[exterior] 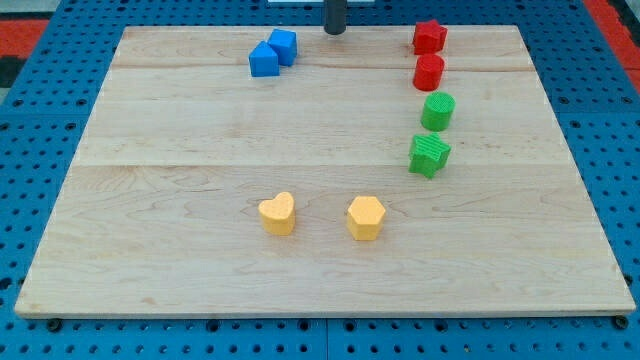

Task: Move the blue triangle to the left of the yellow heart

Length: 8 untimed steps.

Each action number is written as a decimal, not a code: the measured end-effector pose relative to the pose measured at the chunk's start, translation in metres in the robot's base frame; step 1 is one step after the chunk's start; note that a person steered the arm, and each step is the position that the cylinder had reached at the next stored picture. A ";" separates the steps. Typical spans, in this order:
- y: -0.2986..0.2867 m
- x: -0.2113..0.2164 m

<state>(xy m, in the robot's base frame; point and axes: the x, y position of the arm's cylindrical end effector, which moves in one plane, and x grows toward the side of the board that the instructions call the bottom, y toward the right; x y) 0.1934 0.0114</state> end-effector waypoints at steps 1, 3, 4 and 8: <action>-0.056 0.000; -0.092 -0.001; -0.092 -0.001; -0.081 0.008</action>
<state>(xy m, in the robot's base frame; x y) 0.2011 -0.0700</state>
